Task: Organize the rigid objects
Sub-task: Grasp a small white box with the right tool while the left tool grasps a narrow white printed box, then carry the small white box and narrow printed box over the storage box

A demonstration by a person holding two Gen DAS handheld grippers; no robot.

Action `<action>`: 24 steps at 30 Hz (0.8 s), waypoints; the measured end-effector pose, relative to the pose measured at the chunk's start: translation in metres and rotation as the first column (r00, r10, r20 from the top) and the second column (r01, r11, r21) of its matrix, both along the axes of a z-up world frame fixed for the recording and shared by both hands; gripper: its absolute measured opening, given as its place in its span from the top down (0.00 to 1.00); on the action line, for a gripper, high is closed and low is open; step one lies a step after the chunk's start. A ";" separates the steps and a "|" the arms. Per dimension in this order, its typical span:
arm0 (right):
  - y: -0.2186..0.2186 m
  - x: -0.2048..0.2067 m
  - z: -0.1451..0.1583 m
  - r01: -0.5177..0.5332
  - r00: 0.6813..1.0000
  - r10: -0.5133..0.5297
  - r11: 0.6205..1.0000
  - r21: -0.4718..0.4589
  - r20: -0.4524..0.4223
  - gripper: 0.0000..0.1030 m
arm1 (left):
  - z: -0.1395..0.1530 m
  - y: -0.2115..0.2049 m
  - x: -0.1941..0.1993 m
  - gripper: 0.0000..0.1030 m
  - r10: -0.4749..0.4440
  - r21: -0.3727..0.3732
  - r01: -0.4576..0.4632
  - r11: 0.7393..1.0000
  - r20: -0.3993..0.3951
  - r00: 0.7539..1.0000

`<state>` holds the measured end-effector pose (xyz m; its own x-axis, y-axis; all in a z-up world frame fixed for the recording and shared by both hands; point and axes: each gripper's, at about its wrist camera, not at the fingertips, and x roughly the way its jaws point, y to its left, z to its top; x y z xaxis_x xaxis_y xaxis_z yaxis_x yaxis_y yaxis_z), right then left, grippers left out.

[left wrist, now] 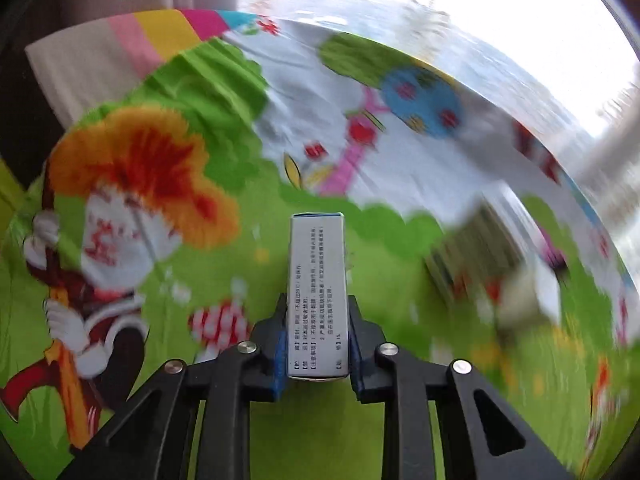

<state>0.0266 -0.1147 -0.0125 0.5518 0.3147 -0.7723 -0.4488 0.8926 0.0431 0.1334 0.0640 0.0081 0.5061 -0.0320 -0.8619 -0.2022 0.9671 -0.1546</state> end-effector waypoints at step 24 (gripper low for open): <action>-0.001 0.002 -0.002 0.021 1.000 -0.021 1.000 0.019 -0.010 0.55 | -0.006 -0.032 -0.152 0.76 -0.183 0.148 0.163 0.975 0.135 0.974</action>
